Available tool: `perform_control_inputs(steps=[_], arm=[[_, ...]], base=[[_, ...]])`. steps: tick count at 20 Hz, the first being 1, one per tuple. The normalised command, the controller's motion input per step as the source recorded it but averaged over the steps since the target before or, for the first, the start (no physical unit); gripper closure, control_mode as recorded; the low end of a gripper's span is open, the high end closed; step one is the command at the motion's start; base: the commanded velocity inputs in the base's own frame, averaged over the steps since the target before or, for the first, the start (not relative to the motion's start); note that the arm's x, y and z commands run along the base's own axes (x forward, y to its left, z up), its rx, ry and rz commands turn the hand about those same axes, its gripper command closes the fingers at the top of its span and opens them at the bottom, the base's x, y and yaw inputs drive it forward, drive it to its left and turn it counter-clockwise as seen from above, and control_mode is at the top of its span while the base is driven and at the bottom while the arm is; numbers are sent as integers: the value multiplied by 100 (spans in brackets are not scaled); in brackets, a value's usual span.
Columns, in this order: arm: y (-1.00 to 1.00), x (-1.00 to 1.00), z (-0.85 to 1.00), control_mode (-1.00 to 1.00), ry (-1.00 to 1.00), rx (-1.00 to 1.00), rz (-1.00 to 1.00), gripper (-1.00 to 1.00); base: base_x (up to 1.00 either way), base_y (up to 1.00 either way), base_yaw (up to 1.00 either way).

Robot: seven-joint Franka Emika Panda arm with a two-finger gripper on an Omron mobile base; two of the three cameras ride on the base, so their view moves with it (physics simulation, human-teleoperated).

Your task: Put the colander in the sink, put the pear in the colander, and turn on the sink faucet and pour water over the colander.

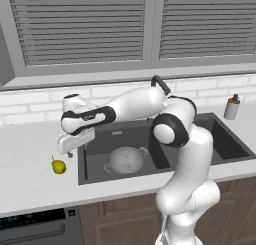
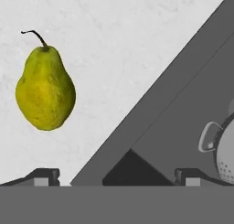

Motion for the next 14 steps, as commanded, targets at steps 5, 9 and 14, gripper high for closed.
perform_control_inputs(steps=[5,9,14], arm=[[28,-3,-14,-100,-4,0,0,-100],[33,-13,-17,-100,-4,0,0,-100],[61,-5,-3,-100,0,0,-2,-100]], base=[[0,0,0],[0,0,0],[0,0,0]])
